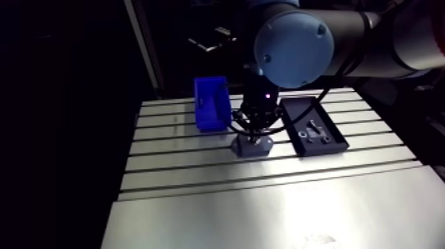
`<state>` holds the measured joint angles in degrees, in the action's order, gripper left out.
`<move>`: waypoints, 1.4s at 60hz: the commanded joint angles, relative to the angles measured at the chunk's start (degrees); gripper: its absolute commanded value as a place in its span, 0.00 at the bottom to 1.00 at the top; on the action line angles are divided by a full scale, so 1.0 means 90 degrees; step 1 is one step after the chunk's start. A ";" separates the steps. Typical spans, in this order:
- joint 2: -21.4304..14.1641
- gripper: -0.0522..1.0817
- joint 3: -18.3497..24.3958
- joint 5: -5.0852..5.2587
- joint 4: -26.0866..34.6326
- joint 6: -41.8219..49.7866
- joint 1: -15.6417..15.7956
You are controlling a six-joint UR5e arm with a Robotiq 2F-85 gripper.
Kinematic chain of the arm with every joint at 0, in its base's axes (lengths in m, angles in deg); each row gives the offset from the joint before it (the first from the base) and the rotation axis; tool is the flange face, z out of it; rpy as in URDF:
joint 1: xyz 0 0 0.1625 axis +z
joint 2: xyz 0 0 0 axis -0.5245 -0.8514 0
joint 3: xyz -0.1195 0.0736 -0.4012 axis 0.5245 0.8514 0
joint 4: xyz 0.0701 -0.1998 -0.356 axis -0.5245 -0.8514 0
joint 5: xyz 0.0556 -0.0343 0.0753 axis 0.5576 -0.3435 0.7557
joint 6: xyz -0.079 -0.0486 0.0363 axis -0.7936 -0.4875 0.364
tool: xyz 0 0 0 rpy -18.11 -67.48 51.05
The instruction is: Pick up the bearing and press it into the housing until flush.
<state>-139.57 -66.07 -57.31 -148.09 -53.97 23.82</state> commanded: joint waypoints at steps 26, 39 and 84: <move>-0.0718 0.05 0.0696 -0.0006 0.1544 -0.0009 0.0041; -0.1052 0.05 0.1567 -0.0002 0.2709 -0.0010 0.0068; -0.1590 0.05 0.2953 0.0046 0.3955 0.0107 0.0001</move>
<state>-150.89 -43.72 -57.44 -116.47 -53.38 24.02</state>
